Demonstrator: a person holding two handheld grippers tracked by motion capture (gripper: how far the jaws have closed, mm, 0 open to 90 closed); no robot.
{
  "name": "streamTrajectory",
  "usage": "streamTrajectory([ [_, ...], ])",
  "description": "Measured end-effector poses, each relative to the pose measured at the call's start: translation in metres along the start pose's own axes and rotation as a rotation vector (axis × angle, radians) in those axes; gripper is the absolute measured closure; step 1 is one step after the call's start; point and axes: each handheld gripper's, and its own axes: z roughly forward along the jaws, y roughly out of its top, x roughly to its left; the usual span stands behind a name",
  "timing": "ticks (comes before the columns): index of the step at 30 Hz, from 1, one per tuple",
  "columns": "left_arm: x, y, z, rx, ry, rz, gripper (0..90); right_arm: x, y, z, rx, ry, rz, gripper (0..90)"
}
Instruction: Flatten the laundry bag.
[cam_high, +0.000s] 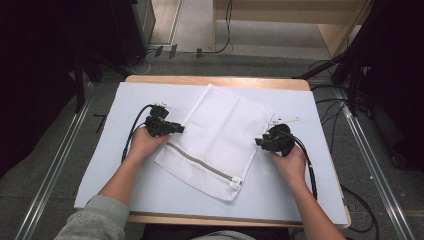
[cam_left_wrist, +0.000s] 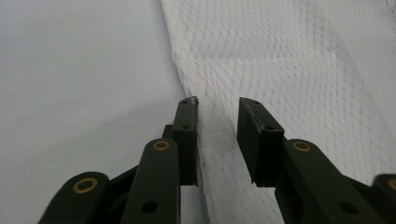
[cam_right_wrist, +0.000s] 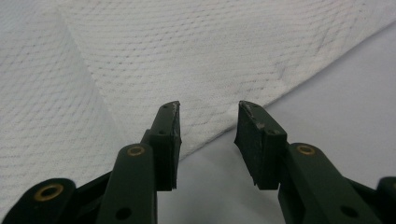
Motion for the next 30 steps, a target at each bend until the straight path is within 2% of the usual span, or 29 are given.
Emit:
streamTrajectory([
  [5,0.0,0.0,0.0,0.003,0.004,-0.002,73.0,0.001,0.0,0.001,0.003,0.003,0.0,61.4],
  [11,-0.002,-0.001,0.001,0.03,-0.002,0.026,88.3,0.001,0.0,0.0,-0.005,-0.009,-0.006,61.4],
  [17,-0.003,-0.001,0.002,0.042,-0.021,0.026,89.4,0.001,-0.002,0.0,0.002,-0.013,0.027,60.5],
  [21,-0.003,-0.001,0.001,0.044,-0.025,0.019,89.4,0.005,-0.002,0.007,-0.004,-0.022,0.019,58.4],
  [26,-0.003,-0.001,0.001,0.046,-0.025,0.018,89.4,0.012,-0.002,0.01,-0.009,-0.08,-0.044,66.7],
  [30,-0.003,-0.001,0.001,0.047,-0.025,0.018,89.4,0.012,-0.002,0.011,-0.022,-0.084,-0.019,76.2],
])
